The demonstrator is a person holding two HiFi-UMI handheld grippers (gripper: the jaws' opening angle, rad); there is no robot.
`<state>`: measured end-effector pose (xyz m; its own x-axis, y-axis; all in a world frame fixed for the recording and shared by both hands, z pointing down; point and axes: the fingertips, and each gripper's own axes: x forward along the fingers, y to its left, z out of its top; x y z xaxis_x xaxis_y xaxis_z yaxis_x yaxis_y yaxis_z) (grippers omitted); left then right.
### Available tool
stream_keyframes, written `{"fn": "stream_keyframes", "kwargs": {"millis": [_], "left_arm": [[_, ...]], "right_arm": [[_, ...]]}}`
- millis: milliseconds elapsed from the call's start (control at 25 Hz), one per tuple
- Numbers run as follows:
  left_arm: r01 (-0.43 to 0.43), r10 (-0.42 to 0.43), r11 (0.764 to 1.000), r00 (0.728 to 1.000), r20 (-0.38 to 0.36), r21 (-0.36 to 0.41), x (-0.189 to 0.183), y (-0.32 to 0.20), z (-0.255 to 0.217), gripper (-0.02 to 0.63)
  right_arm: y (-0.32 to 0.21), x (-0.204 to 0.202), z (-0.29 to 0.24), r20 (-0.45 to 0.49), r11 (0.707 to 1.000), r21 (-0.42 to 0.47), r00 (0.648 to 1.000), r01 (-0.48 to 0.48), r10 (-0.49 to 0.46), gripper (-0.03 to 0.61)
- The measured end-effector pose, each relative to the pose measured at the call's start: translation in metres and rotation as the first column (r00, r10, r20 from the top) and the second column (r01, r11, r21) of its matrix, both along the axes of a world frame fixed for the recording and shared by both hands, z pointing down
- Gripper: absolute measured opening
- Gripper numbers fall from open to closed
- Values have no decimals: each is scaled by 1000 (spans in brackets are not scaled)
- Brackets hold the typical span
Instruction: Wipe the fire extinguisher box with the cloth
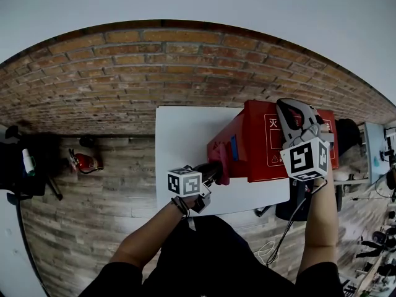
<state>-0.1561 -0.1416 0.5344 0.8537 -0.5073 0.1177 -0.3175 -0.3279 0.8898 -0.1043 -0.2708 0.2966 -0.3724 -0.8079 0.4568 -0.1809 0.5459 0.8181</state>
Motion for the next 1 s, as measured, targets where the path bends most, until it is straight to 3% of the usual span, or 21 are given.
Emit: {"fn": "stream_keyframes", "kwargs": {"millis": [1000], "left_arm": [[31, -26, 998, 996, -81, 60, 0, 1, -60, 55]], "right_arm": [[0, 0, 0, 1, 1000, 1, 1000, 1, -1, 18]]}}
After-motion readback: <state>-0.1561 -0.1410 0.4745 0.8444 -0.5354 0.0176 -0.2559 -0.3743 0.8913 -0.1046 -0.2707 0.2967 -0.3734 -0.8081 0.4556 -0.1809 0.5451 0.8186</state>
